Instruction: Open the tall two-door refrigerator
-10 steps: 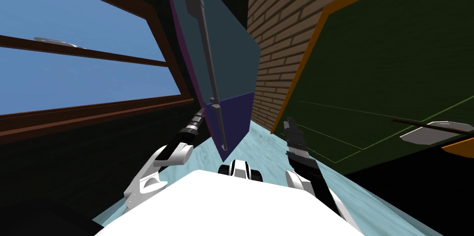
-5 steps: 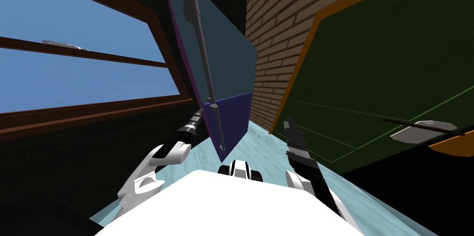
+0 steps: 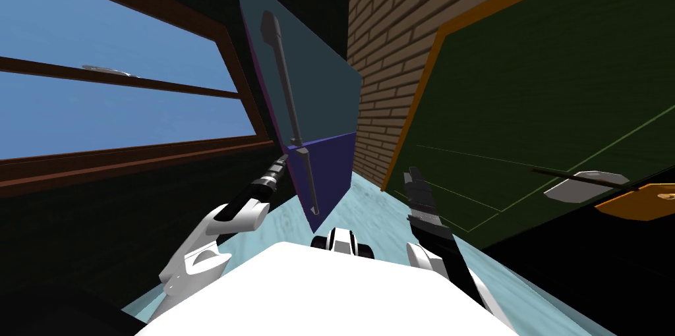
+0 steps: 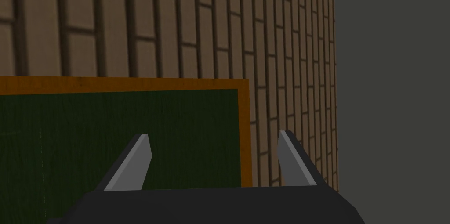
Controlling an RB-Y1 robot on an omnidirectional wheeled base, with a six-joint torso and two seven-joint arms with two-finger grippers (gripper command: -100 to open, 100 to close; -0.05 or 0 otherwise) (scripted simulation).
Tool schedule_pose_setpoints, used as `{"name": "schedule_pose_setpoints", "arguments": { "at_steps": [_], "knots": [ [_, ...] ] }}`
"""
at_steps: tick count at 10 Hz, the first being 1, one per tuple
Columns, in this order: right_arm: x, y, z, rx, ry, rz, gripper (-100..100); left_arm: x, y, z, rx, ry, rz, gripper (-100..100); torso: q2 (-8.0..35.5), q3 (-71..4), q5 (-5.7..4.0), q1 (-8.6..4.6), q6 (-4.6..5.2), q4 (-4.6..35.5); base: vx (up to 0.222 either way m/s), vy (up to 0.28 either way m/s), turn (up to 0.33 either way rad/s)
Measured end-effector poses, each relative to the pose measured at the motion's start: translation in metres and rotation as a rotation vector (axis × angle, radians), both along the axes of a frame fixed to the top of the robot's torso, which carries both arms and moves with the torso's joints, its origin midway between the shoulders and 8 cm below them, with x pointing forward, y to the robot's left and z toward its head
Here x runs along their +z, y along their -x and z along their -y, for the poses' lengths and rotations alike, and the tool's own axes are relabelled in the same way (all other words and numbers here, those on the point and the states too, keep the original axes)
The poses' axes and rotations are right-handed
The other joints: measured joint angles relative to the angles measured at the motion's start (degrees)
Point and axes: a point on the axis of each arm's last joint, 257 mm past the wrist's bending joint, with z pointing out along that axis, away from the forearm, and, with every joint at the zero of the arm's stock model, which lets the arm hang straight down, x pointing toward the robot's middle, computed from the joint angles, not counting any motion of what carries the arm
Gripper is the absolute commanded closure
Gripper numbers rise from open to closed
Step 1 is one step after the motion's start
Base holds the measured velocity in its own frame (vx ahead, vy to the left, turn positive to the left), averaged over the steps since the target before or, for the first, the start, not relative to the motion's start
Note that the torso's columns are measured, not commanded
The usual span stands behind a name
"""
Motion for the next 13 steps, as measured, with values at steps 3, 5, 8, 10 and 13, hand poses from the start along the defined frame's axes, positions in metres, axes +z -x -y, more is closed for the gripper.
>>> {"name": "schedule_pose_setpoints", "arguments": {
  "at_steps": [3, 5, 8, 10, 13],
  "knots": [
    [0.000, 0.000, 0.000, 0.000, 0.000, 0.000, 0, -0.003, 0.004, -0.011, 0.024, -0.007, -0.039, -100, -0.26, -0.15, 0.07, 0.03, 0.10, -0.15, -0.011, -0.074, -0.004],
    [0.000, 0.000, 0.000, 0.000, 0.000, 0.000, 0, -0.003, 0.006, -0.014, 0.036, -0.012, -0.058, -100, -0.35, -0.21, 0.06, -0.04, 0.17, -0.18, -0.012, -0.083, -0.002],
    [0.000, 0.000, 0.000, 0.000, 0.000, 0.000, 0, -0.002, 0.009, -0.021, 0.055, -0.022, -0.089, -100, -0.45, -0.30, 0.00, -0.11, 0.31, -0.19, -0.015, -0.062, -0.007],
    [0.000, 0.000, 0.000, 0.000, 0.000, 0.000, 0, 0.002, 0.012, -0.025, 0.066, -0.034, -0.110, -100, -0.49, -0.34, -0.12, -0.33, 0.35, -0.13, 0.001, -0.083, 0.001],
    [0.000, 0.000, 0.000, 0.000, 0.000, 0.000, 0, 0.011, 0.019, -0.026, 0.074, -0.056, -0.128, -100, -0.34, -0.32, -0.43, -0.64, 0.50, 0.10, -0.018, -0.069, -0.002]
  ]
}}
